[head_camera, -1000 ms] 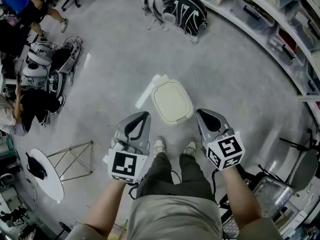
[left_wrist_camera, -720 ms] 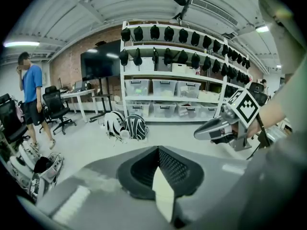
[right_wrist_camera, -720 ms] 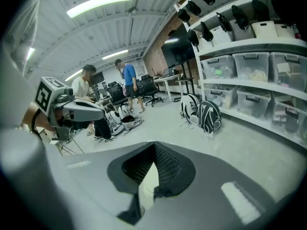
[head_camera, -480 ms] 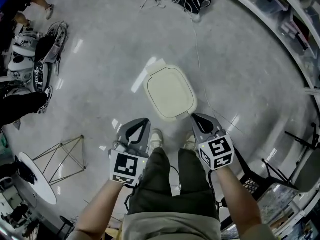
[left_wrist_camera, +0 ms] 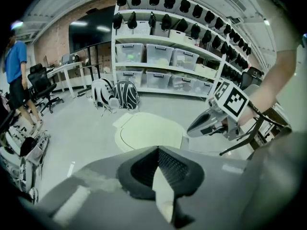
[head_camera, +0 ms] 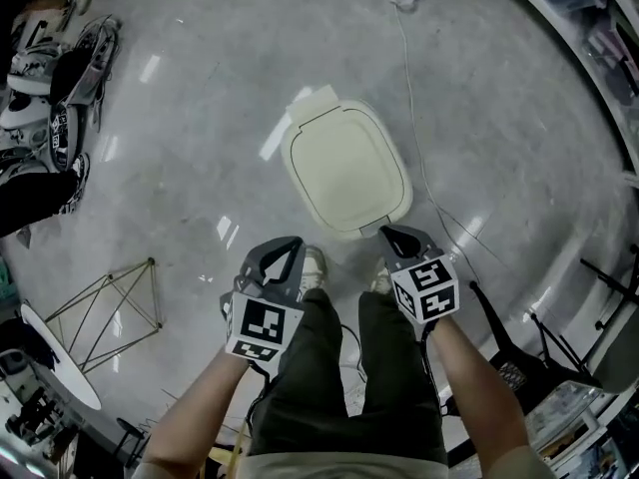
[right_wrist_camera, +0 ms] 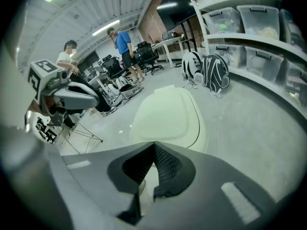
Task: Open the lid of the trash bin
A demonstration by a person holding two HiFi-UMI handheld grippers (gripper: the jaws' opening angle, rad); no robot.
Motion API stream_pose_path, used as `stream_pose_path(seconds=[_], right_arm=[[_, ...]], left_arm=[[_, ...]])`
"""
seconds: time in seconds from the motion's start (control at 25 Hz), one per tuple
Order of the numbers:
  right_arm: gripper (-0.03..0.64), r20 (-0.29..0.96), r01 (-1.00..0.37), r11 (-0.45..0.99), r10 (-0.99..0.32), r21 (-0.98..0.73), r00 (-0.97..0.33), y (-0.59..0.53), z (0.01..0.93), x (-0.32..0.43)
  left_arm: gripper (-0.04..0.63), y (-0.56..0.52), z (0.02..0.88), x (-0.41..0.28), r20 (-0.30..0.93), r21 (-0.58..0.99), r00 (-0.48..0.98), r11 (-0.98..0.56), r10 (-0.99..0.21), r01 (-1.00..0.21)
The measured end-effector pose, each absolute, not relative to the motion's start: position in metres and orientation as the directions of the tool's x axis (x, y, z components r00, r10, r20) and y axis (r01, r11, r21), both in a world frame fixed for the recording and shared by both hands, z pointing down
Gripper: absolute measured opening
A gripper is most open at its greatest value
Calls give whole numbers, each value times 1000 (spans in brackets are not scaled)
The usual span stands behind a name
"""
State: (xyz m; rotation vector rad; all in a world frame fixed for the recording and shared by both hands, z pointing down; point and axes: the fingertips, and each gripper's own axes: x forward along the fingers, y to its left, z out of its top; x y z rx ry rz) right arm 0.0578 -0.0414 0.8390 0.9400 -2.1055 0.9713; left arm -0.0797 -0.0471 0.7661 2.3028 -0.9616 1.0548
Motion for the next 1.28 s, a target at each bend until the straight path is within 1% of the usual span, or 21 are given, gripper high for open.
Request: stream_pose_path(seconds=[0.28, 0.48, 0.68, 0.88, 1.08, 1.28], right_arm=[[3, 803, -815, 439, -284, -377, -524, -30, 884, 56], [3, 773, -800, 439, -300, -409, -559, -27, 886, 56], [3, 750, -775, 506, -324, -378, -577, -25, 886, 56], [3, 713, -773, 448, -343, -448, -612, -26, 888, 57], [3, 745, -791, 449, -331, -415, -579, -27, 886, 56], [3, 795, -845, 363, -327, -394, -511, -32, 884, 58]], left_arm=[[2, -38, 794, -87, 800, 127, 458, -636, -388, -761], [2, -33, 799, -88, 802, 136, 461, -635, -380, -760], [2, -31, 802, -87, 804, 141, 460, -631, -377, -763], [2, -28, 803, -84, 807, 138, 458, -635, -373, -760], [2, -27, 790, -82, 807, 126, 455, -643, -377, -756], [2, -33, 767, -87, 799, 107, 449, -639, -400, -761]])
